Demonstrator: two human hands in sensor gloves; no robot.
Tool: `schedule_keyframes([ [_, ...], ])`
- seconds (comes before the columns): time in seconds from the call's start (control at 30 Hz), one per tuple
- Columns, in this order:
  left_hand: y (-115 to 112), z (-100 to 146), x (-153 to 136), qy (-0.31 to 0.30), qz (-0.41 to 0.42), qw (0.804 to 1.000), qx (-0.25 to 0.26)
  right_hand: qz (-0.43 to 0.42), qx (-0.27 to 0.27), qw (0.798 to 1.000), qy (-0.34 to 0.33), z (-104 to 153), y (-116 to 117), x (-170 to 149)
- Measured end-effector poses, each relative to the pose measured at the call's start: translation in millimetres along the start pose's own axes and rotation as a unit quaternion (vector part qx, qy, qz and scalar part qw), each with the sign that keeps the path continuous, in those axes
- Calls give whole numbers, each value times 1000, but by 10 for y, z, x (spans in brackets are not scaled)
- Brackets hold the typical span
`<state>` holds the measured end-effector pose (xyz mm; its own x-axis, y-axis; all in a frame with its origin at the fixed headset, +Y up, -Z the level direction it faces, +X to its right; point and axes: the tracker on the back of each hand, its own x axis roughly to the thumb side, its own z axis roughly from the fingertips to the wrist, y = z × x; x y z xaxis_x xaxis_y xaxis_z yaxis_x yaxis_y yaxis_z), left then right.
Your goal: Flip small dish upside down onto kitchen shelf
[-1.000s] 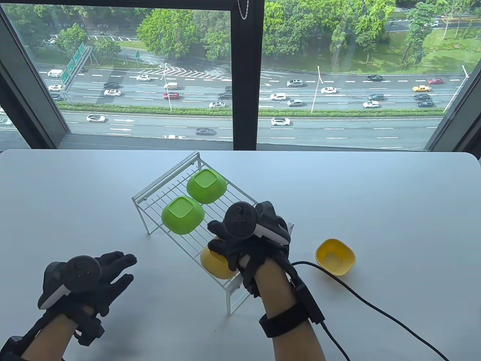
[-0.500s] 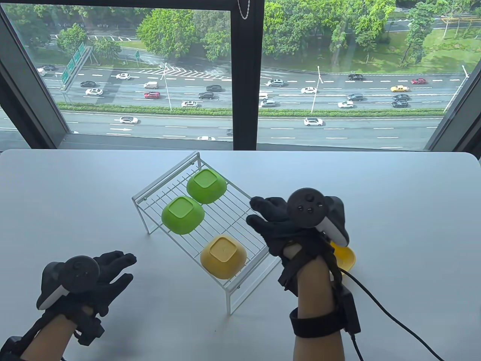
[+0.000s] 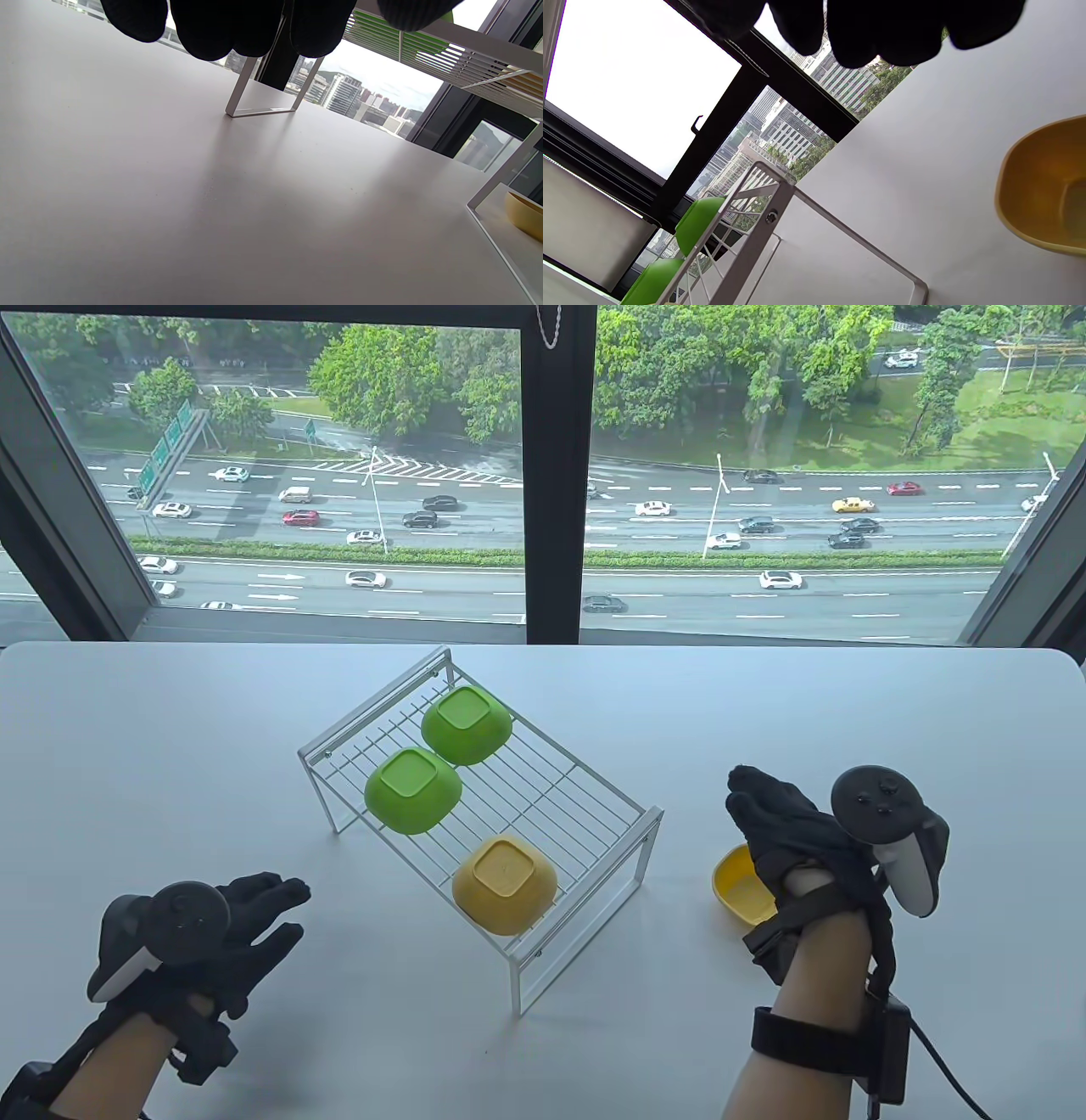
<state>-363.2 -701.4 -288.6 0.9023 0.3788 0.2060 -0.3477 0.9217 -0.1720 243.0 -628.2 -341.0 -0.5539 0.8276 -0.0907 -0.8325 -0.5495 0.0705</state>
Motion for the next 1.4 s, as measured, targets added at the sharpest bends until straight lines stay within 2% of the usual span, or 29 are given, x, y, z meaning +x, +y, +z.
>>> schedule_keyframes([
  [0.1,-2,-2,3,0,-1,1000,-1,-10,15,999,32,4,-17,-149],
  [0.23,-5,-4,5,2,-2,1000,-2,-12,-21,998,49,-16,-7,-293],
  [0.6,-9,-6,8,3,-3,1000,-5,-22,47,985,163,-118,253,-689],
  [0.77,-7,-6,6,3,-3,1000,-4,25,32,979,202,-134,320,-731],
  [0.97,-5,-6,5,3,-2,1000,-4,72,42,969,234,-185,410,-744],
  [1.13,-8,-12,7,0,-2,1000,-7,126,12,955,268,-225,501,-774],
  [1.33,-14,-12,6,2,-4,1000,-10,147,28,945,291,-267,594,-826],
  [1.4,-15,-13,6,3,-3,1000,-10,153,10,944,291,-266,594,-822],
])
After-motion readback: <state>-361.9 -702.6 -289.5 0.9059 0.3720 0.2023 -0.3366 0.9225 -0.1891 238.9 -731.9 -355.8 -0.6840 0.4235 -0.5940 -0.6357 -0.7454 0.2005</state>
